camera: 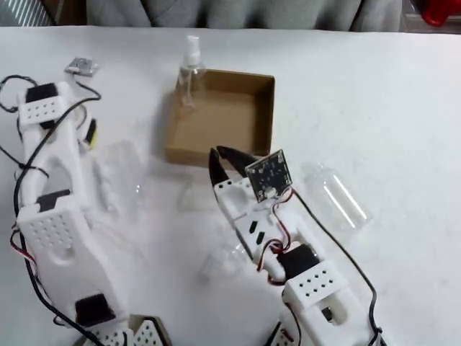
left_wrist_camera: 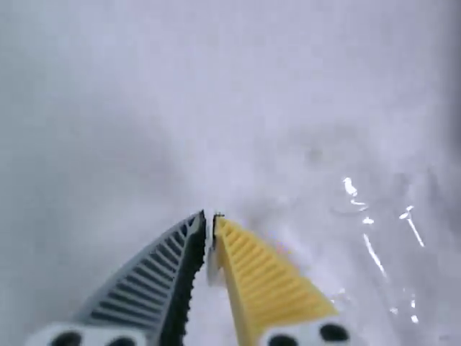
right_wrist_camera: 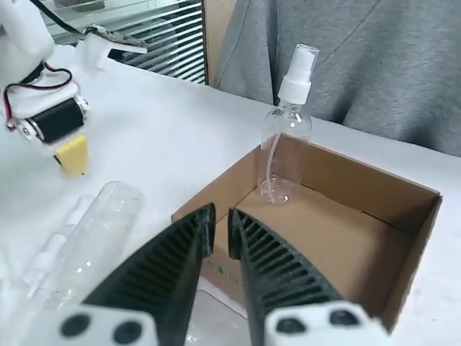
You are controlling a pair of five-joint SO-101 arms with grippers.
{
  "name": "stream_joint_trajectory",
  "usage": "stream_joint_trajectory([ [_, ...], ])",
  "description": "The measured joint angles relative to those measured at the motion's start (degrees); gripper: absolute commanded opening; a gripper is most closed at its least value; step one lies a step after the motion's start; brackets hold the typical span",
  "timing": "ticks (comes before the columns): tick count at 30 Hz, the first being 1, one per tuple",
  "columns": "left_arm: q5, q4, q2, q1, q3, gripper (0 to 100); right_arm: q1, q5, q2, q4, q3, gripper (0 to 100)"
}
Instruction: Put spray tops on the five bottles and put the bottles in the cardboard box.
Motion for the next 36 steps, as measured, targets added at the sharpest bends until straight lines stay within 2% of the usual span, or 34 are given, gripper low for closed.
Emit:
stream_joint_trajectory([
  [8,0.0,8.9,-7.6,1.0,0.0,2,0.0,0.0,0.0,0.0,0.0,1.5],
  [15,-0.1,9.3,-16.6,7.4,7.6,2,0.0,0.0,0.0,0.0,0.0,1.5],
  [27,-0.1,-5.1,-34.7,15.3,34.8,2,0.1,0.0,0.0,0.0,0.0,1.5],
  [32,-0.1,-11.3,-34.9,17.8,38.2,2,0.0,0.0,0.0,0.0,0.0,1.5],
  [36,-0.1,-14.9,-29.5,19.6,37.8,2,0.0,0.0,0.0,0.0,0.0,1.5],
])
